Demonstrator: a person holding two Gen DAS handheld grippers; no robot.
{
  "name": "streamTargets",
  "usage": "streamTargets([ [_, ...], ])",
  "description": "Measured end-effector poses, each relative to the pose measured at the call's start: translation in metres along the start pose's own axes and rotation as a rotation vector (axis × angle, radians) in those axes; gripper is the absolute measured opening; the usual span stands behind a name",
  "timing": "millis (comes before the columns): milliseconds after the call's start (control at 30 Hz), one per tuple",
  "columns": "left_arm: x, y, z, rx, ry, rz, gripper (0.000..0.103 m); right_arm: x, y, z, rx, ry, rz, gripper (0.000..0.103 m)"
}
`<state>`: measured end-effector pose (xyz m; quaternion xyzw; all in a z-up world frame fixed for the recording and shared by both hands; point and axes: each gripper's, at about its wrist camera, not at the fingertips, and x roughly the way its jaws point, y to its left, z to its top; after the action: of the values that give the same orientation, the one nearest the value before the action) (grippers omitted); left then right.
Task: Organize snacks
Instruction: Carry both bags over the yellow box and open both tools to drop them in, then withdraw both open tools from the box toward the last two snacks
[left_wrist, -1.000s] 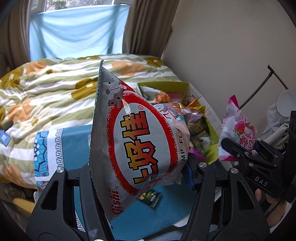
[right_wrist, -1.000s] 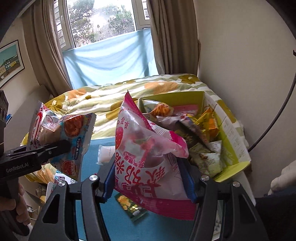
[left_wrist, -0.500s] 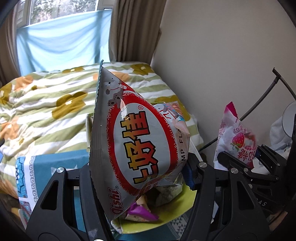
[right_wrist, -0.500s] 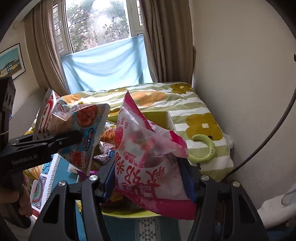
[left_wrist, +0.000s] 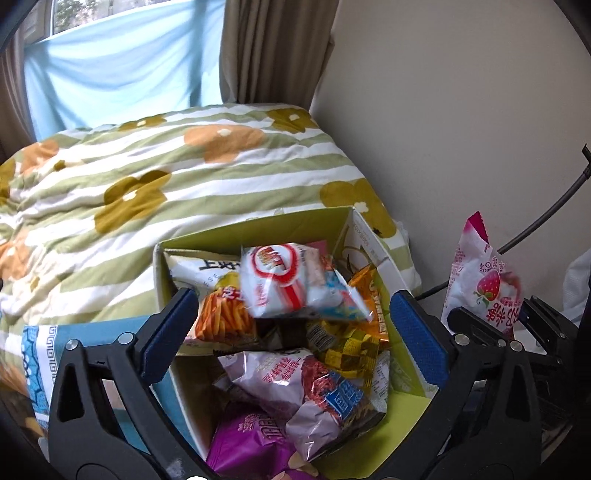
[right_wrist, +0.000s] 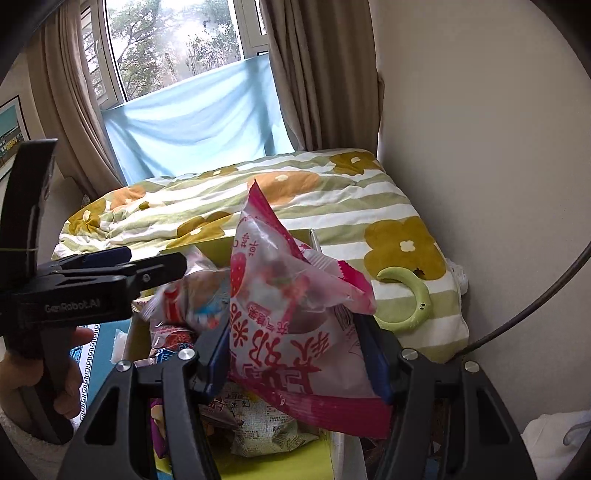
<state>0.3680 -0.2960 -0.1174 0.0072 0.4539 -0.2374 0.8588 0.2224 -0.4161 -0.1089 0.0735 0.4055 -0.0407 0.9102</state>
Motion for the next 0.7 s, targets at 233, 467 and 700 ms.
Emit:
streamTargets([
  [233,-0.027,0.032,-0.027,-0.088,-0.005,0.014,0.102,0.013,-0.002,-0.004,0.018,0.054,0.025,0.057],
  [467,-0.050,0.043,-0.048,-0.114,-0.017,0.056,0.102,0.009,0.006,-0.011,-0.013,0.078,0.071,0.058],
  [700,-0.073,0.045,-0.074,-0.126,-0.027,0.077,0.102,0.001,-0.001,-0.034,0.005,0.064,0.100,0.103],
])
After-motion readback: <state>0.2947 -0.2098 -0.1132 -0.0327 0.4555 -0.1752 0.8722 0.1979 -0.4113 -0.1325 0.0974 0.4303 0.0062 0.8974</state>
